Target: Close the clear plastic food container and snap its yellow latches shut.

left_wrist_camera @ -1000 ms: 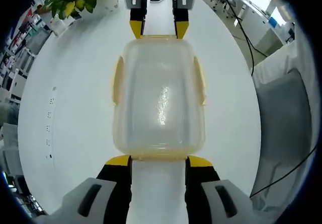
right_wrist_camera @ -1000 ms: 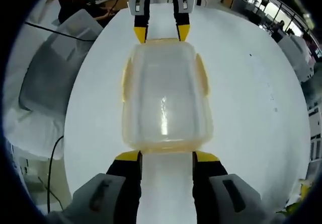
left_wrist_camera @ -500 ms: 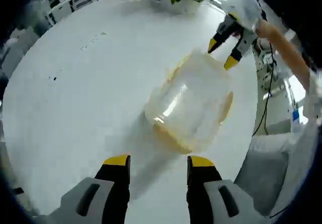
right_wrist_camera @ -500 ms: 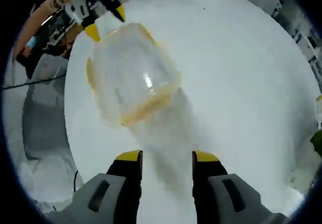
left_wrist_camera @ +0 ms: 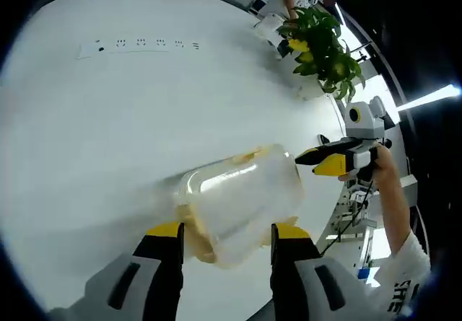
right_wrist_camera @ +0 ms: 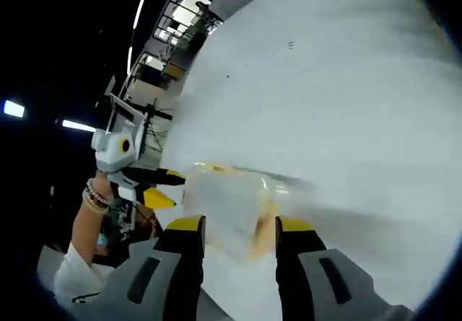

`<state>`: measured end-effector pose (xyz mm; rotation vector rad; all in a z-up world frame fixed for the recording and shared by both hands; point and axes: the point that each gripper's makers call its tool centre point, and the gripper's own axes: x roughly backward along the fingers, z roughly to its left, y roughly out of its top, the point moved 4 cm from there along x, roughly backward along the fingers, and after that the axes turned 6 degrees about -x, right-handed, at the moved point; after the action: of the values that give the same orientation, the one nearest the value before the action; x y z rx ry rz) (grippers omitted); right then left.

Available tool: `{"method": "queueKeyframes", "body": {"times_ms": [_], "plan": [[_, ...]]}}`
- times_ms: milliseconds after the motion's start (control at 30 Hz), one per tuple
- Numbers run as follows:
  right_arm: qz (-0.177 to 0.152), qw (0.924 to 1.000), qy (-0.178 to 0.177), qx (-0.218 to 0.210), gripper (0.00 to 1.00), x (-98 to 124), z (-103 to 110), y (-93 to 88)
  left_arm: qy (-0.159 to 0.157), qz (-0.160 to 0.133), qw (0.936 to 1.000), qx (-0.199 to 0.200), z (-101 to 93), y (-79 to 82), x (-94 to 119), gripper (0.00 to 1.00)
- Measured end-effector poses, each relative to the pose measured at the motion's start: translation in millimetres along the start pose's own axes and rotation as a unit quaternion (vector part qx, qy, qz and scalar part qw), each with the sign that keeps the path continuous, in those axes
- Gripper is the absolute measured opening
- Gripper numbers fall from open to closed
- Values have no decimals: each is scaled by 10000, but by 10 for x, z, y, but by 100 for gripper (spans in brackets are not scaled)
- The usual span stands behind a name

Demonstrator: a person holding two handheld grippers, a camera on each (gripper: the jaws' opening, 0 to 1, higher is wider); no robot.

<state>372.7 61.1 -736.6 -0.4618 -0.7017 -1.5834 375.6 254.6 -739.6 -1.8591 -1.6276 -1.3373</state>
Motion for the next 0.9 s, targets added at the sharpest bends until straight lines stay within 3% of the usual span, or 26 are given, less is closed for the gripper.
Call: {"method": "queueKeyframes", "body": {"times_ms": [200, 300, 333, 567, 900], "plan": [[313, 9989, -230, 273, 31, -131, -40, -37, 182, 131, 9997, 90, 42, -25, -18, 38], [460, 9936, -764, 695, 23, -159, -174, -10, 295, 244, 9993, 50, 67, -53, -17, 31], [426, 9958, -561, 590, 24, -176, -110, 9, 369, 268, 9990, 9, 75, -59, -18, 30], [513, 9941, -596, 749, 23, -170, -101, -28, 717, 485, 9961, -157, 96, -78, -33, 24], [522, 9938, -592, 784, 22, -175, -97, -39, 593, 540, 9966, -170, 74, -76, -41, 20]]}}
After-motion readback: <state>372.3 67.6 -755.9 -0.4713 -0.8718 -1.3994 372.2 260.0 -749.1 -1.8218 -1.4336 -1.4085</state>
